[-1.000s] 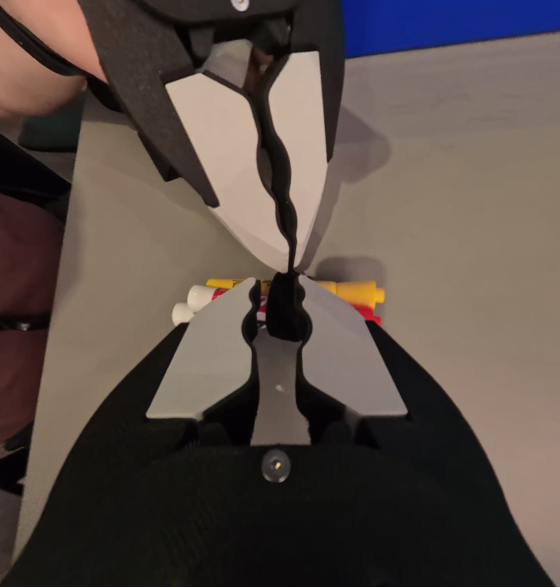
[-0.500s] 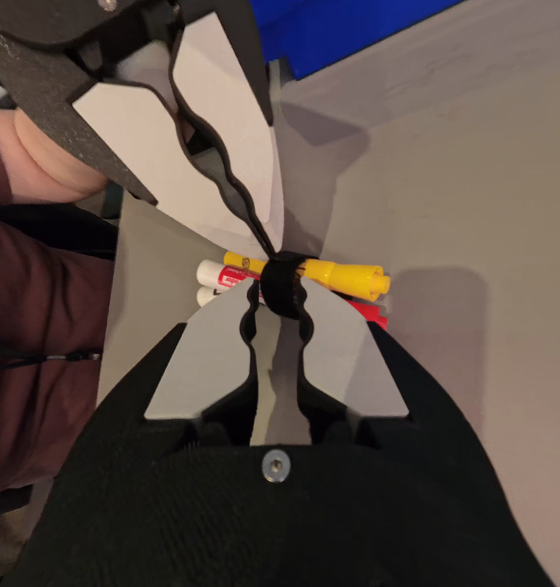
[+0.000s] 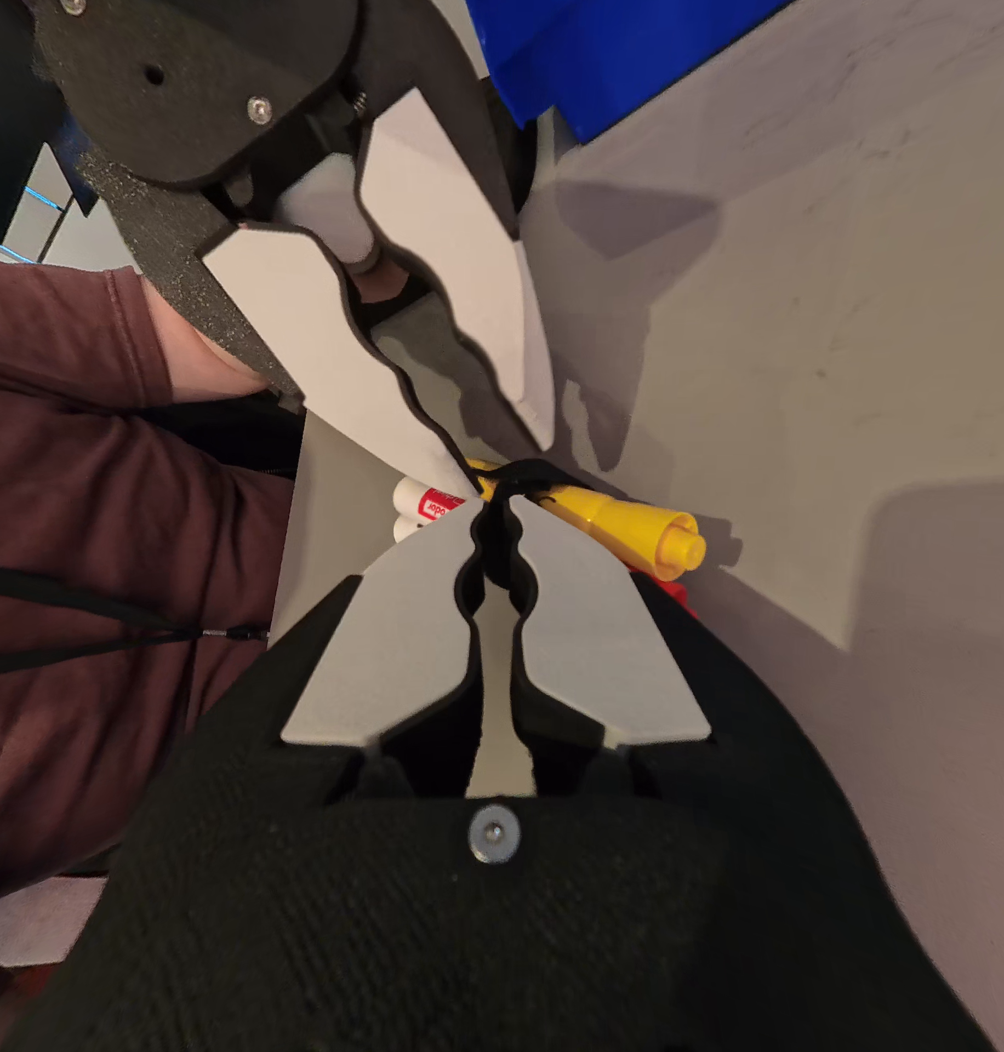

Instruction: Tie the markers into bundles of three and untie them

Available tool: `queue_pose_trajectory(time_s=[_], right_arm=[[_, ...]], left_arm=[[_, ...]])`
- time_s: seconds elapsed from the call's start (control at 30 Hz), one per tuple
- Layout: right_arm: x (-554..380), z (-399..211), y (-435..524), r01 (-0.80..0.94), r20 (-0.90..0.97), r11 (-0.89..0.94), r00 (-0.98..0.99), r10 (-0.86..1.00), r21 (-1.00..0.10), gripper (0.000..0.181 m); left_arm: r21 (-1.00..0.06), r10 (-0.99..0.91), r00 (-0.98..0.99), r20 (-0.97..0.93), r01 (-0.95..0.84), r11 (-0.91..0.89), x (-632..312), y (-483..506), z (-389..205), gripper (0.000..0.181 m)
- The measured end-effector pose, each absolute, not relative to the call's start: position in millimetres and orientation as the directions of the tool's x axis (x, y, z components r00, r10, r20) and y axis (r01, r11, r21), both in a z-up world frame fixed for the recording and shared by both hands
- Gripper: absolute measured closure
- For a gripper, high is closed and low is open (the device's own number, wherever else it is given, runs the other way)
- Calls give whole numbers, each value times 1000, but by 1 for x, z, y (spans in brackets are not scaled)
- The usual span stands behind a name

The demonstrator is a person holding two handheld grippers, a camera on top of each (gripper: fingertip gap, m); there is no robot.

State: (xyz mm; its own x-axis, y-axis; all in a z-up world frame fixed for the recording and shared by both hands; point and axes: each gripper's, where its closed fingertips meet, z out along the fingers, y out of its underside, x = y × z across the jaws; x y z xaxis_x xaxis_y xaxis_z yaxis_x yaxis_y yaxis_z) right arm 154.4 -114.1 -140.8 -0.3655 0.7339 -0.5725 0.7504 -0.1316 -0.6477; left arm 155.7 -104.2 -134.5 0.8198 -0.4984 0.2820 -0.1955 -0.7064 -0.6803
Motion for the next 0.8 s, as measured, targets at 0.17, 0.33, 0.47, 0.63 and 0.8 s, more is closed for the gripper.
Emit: queue_pose_trajectory(time_s=[0.17,0.33,0.47,0.63,0.8], right_arm=[[155,-141,-113,747,-568,-132,-366,737,-652,177],[154,-142,-113,742,-554,-121,-371,745,-659,177],[156,-142,-112,738,-541,-106,-380,750,-667,177],[157,-141,-110,727,-503,-73,-395,769,-683,177],[156,-141,-108,714,-492,-72,-403,772,-697,177]], left_arm=[[-693,-499,847,181,-250,-676,150,-100,-136,150],[-697,-549,816,184,-285,-658,158,-106,-136,177],[-700,-545,808,223,-256,-666,157,-105,-136,180],[-707,-547,800,247,-237,-666,158,-103,-134,180],[-718,-518,804,292,-173,-674,154,-102,-131,180]])
